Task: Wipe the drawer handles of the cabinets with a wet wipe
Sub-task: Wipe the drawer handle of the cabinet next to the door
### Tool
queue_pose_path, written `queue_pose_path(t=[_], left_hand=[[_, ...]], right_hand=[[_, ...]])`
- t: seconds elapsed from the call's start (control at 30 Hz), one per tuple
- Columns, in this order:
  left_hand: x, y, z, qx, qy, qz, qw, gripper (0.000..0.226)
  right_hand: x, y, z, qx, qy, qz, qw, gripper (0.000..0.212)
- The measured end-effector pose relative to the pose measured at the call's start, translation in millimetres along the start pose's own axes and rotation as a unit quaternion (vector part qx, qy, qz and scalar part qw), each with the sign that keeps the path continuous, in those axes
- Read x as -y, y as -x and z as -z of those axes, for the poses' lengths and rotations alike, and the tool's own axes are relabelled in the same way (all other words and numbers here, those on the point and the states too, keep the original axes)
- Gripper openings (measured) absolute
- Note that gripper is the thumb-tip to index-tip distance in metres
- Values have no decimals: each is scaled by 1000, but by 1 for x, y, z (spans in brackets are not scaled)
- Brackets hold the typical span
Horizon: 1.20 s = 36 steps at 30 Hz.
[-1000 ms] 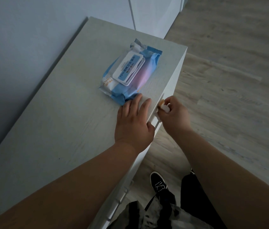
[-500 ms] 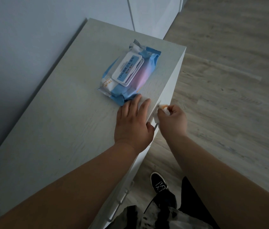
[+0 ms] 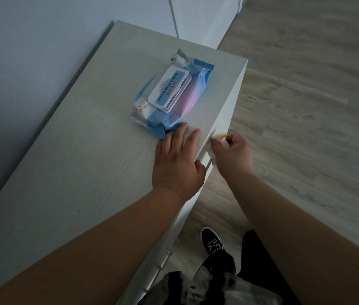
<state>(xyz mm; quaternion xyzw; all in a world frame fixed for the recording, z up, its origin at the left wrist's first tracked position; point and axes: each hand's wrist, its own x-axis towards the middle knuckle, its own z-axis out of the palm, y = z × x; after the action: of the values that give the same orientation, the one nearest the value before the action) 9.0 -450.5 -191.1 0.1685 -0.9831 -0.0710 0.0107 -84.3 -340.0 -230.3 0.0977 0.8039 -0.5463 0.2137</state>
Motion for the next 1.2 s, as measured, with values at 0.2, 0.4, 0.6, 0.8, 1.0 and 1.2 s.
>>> queue_pose_path(t=[0.2, 0.4, 0.6, 0.8, 1.0, 1.2], left_hand=[[0, 0, 0, 0, 11, -2, 1000, 73], [2, 1, 0, 0, 15, -4, 1000, 73], [3, 1, -3, -10, 34, -10, 999, 72], [6, 3, 3, 4, 57, -16, 998, 72], [29, 51, 5, 49, 33, -84, 995, 79], [55, 109, 4, -16, 25, -112, 993, 81]], right_hand=[[-7, 17, -7, 23, -18, -51, 998, 12], [1, 3, -2, 3, 2, -24, 1000, 23], [-18, 25, -10, 39, -41, -60, 997, 13], [-15, 23, -2, 40, -10, -14, 999, 24], [-11, 29, 13, 58, 82, 100, 990, 36], [-18, 30, 23, 77, 144, 186, 969, 20]])
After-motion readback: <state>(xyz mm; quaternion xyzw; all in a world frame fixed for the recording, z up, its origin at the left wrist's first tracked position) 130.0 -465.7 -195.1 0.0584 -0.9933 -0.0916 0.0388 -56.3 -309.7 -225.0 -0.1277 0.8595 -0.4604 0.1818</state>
